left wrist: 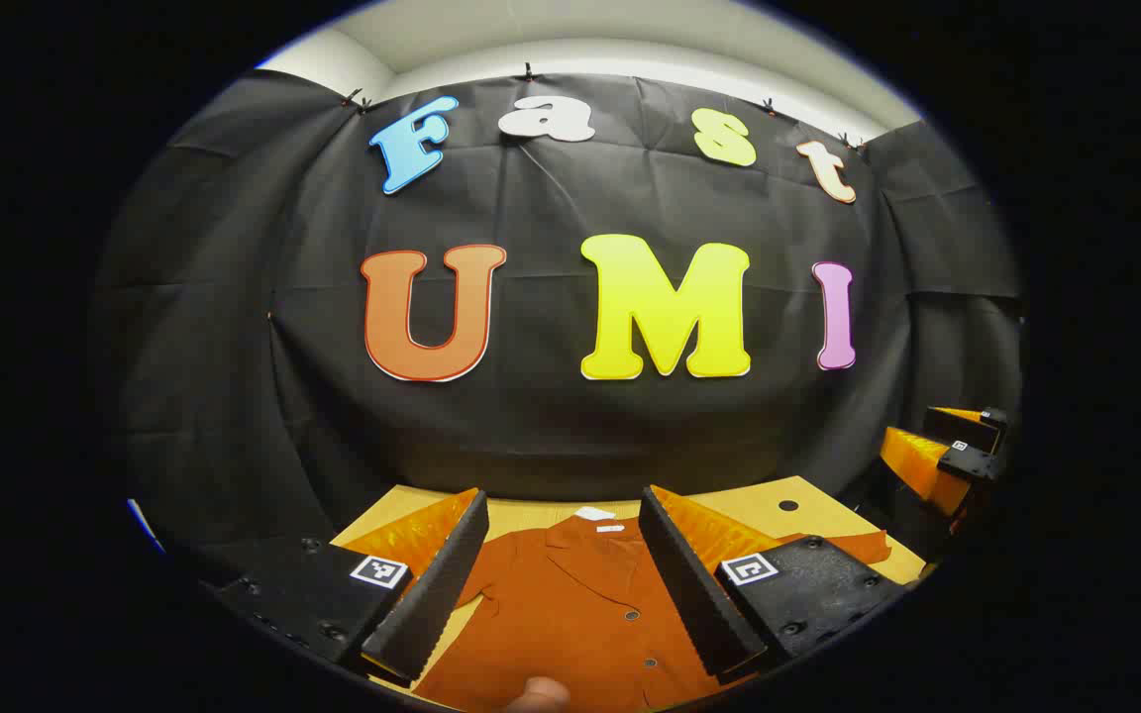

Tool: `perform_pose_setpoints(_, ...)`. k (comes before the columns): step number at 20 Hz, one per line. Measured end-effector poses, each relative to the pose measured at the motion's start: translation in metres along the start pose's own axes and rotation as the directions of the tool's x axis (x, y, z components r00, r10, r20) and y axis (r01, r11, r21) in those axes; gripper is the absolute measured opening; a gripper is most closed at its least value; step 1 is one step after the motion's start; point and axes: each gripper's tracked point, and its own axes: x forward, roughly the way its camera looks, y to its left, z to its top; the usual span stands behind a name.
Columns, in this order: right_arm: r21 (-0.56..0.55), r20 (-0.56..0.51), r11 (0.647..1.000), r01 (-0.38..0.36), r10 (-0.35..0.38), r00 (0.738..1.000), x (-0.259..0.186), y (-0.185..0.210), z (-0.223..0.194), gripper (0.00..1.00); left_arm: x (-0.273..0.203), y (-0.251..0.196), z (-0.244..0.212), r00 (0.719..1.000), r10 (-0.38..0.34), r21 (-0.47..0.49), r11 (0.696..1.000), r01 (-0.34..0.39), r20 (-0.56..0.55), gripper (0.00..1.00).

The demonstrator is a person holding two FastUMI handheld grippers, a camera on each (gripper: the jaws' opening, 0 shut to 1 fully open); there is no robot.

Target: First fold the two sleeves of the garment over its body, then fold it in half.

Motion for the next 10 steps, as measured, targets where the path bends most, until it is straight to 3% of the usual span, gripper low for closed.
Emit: perform_pose_setpoints(10,-0.001,-0.012,1.0,0.001,-0.001,1.0,-0.0003,-0.0005,-0.0016,0.95,-0.0009,-0.0035,-0.0018,1.0,-0.013,-0.001,1.0,0.013,-0.012,0.99)
